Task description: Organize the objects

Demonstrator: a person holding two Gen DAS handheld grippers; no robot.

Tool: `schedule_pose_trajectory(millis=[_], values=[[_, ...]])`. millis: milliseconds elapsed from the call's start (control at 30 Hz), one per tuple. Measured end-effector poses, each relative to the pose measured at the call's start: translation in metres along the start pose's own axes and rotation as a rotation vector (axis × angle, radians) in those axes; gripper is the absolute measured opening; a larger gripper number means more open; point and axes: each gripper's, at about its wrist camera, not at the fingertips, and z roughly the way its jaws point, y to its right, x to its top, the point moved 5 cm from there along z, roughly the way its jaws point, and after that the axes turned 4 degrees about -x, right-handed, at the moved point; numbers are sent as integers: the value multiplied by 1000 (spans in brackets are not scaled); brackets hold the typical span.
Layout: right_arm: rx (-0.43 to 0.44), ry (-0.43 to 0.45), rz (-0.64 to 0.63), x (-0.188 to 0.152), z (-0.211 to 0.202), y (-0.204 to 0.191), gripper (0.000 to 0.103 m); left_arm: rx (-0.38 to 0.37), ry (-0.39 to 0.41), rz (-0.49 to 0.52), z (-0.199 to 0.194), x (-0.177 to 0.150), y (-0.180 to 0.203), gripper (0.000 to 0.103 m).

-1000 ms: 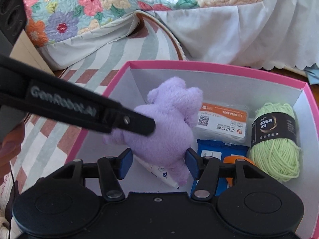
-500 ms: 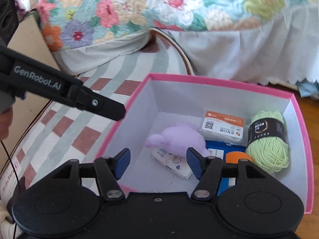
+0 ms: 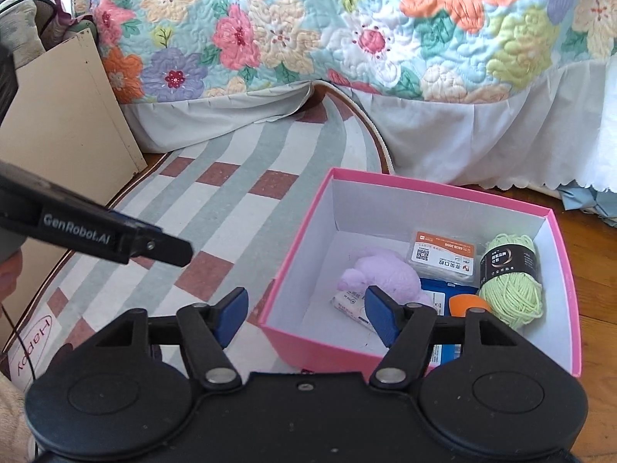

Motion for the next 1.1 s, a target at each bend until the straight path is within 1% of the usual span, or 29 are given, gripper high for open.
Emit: schedule_pose_trajectory(millis=[33, 100, 200, 333, 433, 600, 700, 733, 867, 967, 1100], values=[[-7, -3, 2, 0, -2, -3, 76, 9, 3, -13, -4, -4, -5, 41], [-23, -7, 13, -1, -6, -8, 77, 33, 19, -46, -11, -10, -16, 42], [-39, -13, 51, -2, -9, -15, 78, 74, 40, -62, -20, -18, -29, 47], [-64, 4, 75, -5, -15, -26, 94, 108, 34, -57, -27, -28, -40, 57], [-83, 12, 83, -7, -20, -33, 97, 149, 29, -40, -30, -35, -44, 65], [-118, 12, 115, -10, -28, -41, 98, 152, 7, -37, -32, -49, -51, 74], [-137, 27, 122, -9, -34, -45, 99, 173, 4, -26, -34, -54, -55, 85], [-142, 32, 123, -9, -36, -46, 99, 179, 4, -20, -35, -55, -56, 87], [-194, 24, 149, -7, -37, -47, 100, 193, 3, -19, -37, -57, -61, 94], [-227, -4, 166, -8, -35, -46, 100, 205, 6, -17, -40, -60, -62, 96], [-268, -68, 152, -9, -32, -43, 100, 223, 4, -13, -43, -63, -63, 103]])
